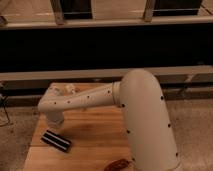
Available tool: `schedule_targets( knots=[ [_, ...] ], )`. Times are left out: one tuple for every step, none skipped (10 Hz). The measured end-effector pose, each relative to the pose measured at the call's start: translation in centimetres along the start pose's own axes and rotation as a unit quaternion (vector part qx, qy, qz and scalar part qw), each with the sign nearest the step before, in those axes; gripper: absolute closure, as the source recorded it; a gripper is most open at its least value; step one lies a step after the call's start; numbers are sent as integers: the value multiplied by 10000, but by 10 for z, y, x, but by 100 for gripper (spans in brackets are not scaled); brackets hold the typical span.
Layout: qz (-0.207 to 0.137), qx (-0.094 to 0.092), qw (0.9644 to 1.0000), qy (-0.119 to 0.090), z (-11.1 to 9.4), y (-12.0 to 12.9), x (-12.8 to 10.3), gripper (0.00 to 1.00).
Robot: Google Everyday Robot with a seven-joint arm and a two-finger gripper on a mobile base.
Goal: Push the eraser across the table
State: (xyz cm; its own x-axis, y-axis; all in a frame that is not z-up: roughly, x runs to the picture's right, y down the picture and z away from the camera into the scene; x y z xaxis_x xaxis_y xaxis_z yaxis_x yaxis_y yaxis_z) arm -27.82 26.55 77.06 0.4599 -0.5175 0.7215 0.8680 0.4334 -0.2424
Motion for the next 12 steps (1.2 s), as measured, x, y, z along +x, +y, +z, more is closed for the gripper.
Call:
schedule_targets(
  knots=[
    [-8,-34,10000,-53,2,2,-3,100],
    [-12,-55,9999,-103,4,4,-7,100],
    [-9,-67,9999,-150,5,5,-9,100],
    [-7,-87,9998,-206,7,8,-11,100],
    [-10,-103,9996,-262,8,10,-14,100],
    [-11,-113,9994,-320,8,13,-16,100],
    [-25,-119,9992,-378,8,16,-19,100],
    [-45,-123,9989,-447,8,19,-23,100],
    [-49,-124,9987,-490,8,22,-25,100],
    [-56,-139,9984,-546,8,25,-27,100],
    [-73,-155,9982,-580,8,27,-29,100],
    [-95,-188,9977,-640,8,30,-31,100]
  ],
)
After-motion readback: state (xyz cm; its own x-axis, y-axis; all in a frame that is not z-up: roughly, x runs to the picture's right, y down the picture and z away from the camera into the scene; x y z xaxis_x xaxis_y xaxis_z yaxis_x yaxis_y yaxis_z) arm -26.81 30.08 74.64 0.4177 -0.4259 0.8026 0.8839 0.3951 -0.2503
